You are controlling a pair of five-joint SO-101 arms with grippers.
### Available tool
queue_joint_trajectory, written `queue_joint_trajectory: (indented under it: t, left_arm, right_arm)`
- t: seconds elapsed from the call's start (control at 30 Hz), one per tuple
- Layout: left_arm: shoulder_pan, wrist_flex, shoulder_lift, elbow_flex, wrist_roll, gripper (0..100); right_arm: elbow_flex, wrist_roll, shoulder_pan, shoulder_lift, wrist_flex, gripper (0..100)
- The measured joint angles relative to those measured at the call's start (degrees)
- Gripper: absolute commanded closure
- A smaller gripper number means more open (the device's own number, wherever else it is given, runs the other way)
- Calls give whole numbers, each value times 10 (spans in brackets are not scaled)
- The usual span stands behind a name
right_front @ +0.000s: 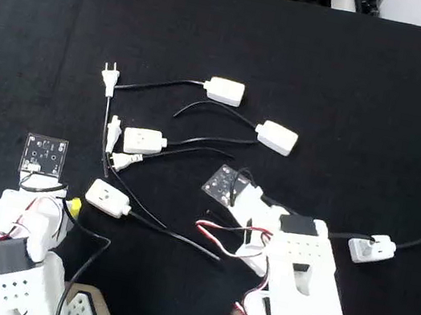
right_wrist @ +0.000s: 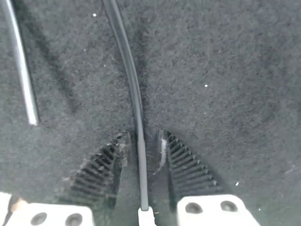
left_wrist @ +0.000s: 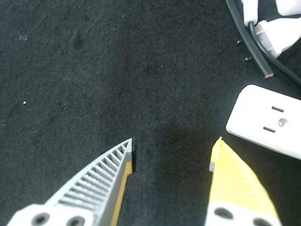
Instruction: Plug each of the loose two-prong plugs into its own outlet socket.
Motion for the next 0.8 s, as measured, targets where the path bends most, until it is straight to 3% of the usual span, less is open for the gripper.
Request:
queue_joint_trajectory:
  t: [0.37,0.47,0.8]
  left_arm:
    - [0,0,0,0,0,737]
    - [0,0,0,0,0,737]
    - [0,0,0,0,0,737]
  right_arm:
    - [32,-3,-32,-10,-19,913]
    - [32,-3,-32,-10,-19,988]
    - [16,-26,-32,-1,-37,987]
